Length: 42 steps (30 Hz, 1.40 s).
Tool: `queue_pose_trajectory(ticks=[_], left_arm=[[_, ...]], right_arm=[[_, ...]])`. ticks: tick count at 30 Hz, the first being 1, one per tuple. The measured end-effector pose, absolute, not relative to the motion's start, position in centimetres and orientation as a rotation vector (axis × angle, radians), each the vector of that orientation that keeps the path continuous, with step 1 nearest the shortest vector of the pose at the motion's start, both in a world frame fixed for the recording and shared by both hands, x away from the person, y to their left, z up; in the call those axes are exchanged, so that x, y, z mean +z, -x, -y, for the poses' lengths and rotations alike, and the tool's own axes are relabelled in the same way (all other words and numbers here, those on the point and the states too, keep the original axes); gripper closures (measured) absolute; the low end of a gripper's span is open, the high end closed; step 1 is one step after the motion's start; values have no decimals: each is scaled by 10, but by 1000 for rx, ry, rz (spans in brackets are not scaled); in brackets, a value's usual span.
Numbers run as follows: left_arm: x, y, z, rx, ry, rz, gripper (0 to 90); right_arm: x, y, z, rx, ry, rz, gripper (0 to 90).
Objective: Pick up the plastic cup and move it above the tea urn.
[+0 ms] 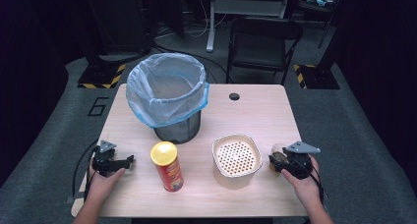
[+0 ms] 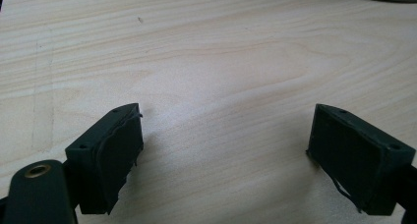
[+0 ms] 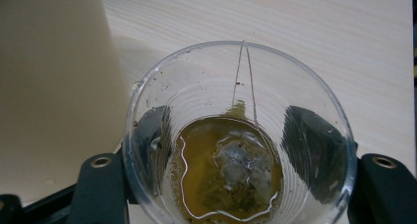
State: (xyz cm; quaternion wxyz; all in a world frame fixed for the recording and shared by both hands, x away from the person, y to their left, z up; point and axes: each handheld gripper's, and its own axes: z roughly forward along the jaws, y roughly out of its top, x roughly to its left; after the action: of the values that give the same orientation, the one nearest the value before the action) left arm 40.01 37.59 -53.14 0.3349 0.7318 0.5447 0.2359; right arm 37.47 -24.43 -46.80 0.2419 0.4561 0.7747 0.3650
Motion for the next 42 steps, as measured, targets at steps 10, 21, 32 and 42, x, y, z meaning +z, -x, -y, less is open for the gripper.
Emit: queue_pose_trajectory(ticks=[10,21,32,42], left_arm=[[-531,-400,-376,615,-1909,-1421,130],[-531,-400,-376,617,-1911,-1420,130],[-531,-400,-376,616,-1915,-1419,130],[-531,-400,-376,616,-1915,-1419,130]], right_arm=[[-422,-408,241,985,-885,-2207,363],[-399,-444,220,1116,-645,-2206,361],[-381,-464,189,1138,-419,-2198,367],[-380,-456,181,1060,-282,-2162,368]])
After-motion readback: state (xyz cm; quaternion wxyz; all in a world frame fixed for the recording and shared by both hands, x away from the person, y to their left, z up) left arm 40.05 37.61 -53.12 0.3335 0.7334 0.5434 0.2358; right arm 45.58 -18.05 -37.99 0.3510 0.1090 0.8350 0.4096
